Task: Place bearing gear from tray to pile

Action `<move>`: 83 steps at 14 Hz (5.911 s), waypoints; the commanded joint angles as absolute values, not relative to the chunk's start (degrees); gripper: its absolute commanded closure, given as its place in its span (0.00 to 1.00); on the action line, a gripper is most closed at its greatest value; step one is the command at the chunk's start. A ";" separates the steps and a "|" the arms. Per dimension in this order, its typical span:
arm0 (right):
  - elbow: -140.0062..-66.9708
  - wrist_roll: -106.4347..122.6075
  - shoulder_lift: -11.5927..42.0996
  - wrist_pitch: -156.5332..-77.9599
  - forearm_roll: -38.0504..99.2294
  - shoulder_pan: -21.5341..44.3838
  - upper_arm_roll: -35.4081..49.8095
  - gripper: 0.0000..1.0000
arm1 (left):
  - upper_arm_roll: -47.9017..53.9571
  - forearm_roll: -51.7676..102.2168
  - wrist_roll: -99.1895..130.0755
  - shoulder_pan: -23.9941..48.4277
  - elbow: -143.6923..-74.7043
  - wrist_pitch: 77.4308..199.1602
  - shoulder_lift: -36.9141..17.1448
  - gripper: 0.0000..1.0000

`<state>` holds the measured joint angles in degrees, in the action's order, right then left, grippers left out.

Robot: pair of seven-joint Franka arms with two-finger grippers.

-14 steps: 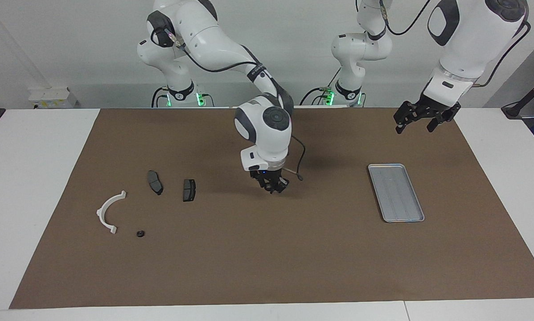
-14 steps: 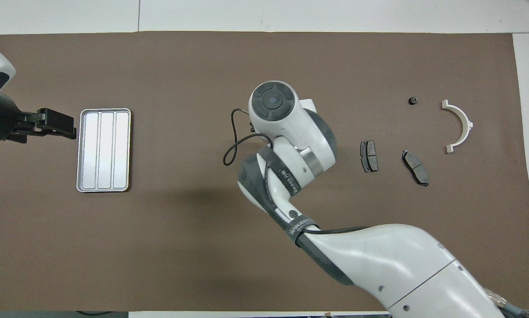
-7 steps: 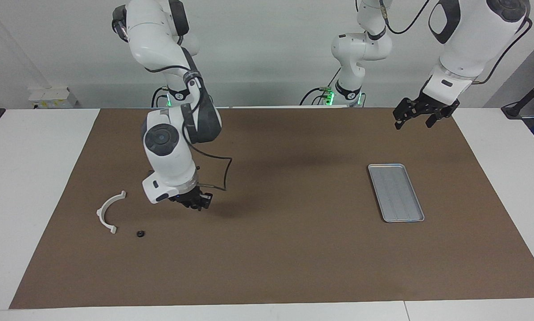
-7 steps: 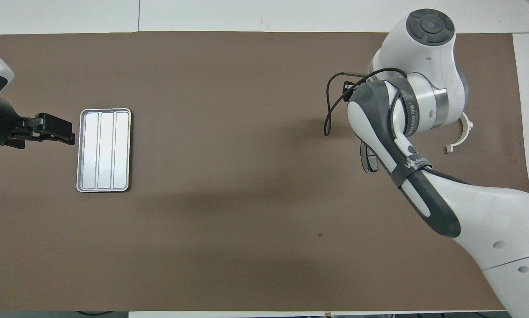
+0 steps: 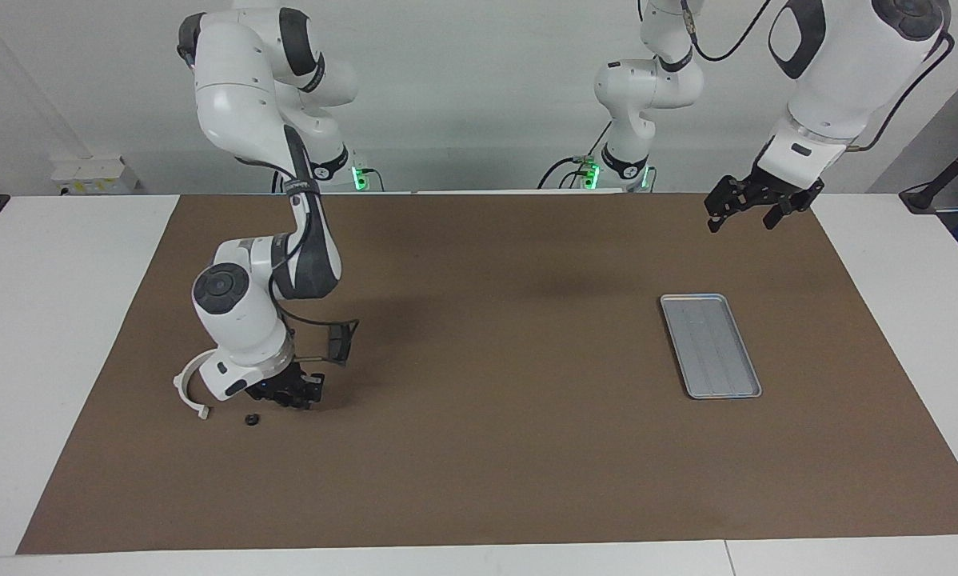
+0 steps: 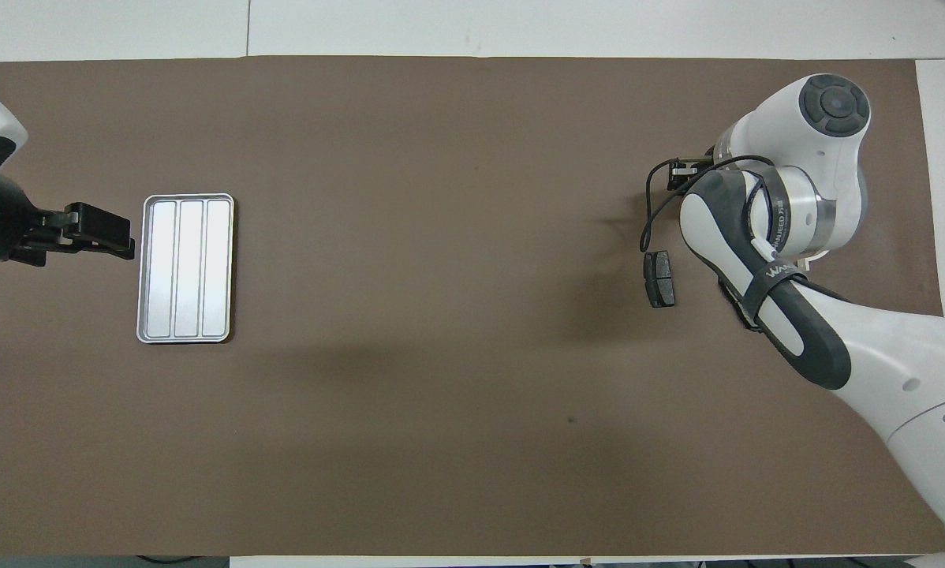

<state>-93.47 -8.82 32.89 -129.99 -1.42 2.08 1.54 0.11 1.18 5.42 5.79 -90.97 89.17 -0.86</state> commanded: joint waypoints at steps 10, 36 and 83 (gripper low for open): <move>-94.40 -8.00 30.15 -128.16 -0.88 1.50 2.29 0.00 | -0.53 1.14 5.27 6.50 -92.11 88.59 0.53 0.00; -93.96 -7.91 -5.60 -84.58 -0.27 0.97 2.37 0.00 | -0.53 1.14 5.36 6.42 -92.11 88.59 0.53 0.00; -93.69 -7.82 -7.73 -88.42 0.35 0.62 0.88 0.00 | -0.53 1.14 5.27 6.50 -92.11 88.59 0.53 0.00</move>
<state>-93.24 -8.77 -7.10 -88.01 -0.59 1.20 0.70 0.09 1.18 5.43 5.79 -91.00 89.15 -0.82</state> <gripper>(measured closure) 0.000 0.000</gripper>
